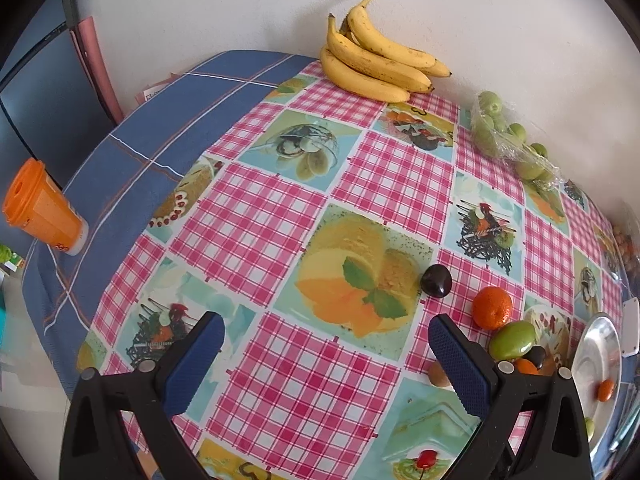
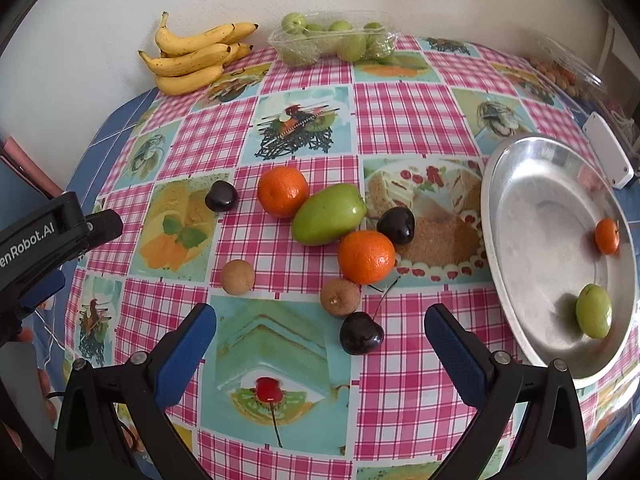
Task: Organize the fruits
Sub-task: 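Move both open tools back toward the remaining fruits, then grasp the dark plum with the right tool while the left tool grasps a brown kiwi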
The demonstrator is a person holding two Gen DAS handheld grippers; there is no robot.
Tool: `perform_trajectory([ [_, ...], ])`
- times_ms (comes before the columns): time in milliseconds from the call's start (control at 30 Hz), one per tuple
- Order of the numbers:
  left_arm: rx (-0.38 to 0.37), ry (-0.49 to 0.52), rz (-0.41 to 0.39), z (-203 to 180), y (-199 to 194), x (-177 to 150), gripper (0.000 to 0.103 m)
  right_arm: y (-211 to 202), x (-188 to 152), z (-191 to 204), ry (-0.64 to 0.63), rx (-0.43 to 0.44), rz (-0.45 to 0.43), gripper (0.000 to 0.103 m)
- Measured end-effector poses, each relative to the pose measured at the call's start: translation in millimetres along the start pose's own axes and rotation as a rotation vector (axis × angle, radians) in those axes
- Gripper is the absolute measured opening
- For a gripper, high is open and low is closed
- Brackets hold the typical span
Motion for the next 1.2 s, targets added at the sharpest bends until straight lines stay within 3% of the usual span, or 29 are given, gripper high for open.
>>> perform_trajectory([
  [267,-0.04,0.033,-0.01,-17,8,-1,0.103,7,5,-19,0.09,0.012,0.028,0.103],
  [500,-0.122,0.071,-0.014,-38,9,1,0.103,8,7,-20,0.093,0.025,0.044,0.103],
  [667,-0.134,0.119,0.019,-53,14,-5,0.103,9,3,-18,0.055,0.009,0.05,0.1],
  [800,-0.177,0.133,0.06,-66,24,-15,0.099,17,-4,-19,0.05,-0.002,0.089,0.075],
  [1200,-0.289,0.212,0.12,-101,36,-29,0.048,31,-14,-29,0.071,-0.023,0.156,0.033],
])
Point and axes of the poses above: each gripper's, at about its wrist camera, not at the fingertips, and y roughly the way its jaws point, z to its left, x to its top, the point moved 9 cm from there along y, roughly the way its jaws point, and after that the axes turned 11 degrees about y, right-handed, at the moved point
